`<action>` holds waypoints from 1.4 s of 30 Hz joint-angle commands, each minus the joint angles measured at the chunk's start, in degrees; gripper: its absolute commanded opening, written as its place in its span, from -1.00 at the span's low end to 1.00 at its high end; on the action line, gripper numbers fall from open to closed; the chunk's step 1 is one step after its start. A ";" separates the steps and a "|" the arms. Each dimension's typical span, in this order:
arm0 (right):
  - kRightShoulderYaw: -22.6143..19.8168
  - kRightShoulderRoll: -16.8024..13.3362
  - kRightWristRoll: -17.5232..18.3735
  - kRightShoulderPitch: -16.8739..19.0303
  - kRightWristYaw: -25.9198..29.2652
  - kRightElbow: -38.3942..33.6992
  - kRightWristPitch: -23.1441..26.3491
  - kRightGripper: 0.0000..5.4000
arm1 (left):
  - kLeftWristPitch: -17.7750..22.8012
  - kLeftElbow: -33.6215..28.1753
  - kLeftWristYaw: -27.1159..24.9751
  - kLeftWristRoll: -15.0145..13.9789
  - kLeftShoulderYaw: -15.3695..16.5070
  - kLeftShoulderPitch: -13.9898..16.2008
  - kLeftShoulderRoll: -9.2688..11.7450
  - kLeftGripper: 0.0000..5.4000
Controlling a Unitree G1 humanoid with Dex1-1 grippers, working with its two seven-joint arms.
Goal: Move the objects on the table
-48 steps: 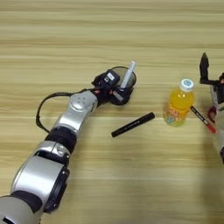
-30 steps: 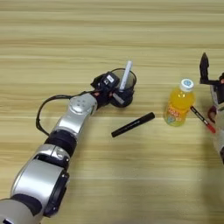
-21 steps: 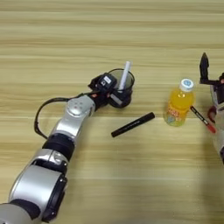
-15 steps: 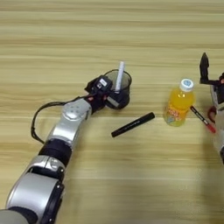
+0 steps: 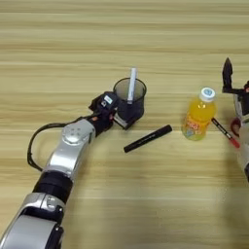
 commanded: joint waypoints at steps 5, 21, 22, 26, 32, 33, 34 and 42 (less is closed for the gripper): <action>0.06 -0.16 -0.31 -0.57 -0.35 0.46 0.00 1.00 | 2.93 -7.30 0.04 -0.23 0.22 5.47 1.69 0.98; -0.17 -0.67 -0.13 -0.72 0.13 0.87 0.00 1.00 | 2.46 -27.43 -4.40 -4.39 1.15 16.14 6.58 0.98; -0.20 -0.72 -0.10 -0.73 0.20 0.90 0.02 1.00 | 2.07 -29.04 -5.62 -5.66 1.52 16.72 7.08 0.98; -0.33 -0.85 0.12 -0.74 0.46 1.00 0.08 1.00 | 0.12 -32.57 -9.14 -9.32 2.87 17.92 8.97 0.98; -0.41 -1.06 0.29 -0.61 0.76 0.86 0.13 1.00 | -0.18 -32.57 -7.91 -10.15 5.38 17.29 9.74 0.98; -0.41 -1.08 0.29 -0.61 0.78 0.84 0.14 1.00 | -0.15 -32.97 -8.49 -9.94 4.90 17.77 10.06 0.98; -0.41 -1.10 0.29 -0.62 0.79 0.82 0.14 1.00 | -0.25 -33.13 -9.07 -9.59 4.29 18.22 10.36 0.98; -0.33 -0.95 0.29 -0.49 0.67 0.59 0.06 1.00 | 1.32 -33.39 -12.73 -8.15 -0.32 19.14 11.71 0.98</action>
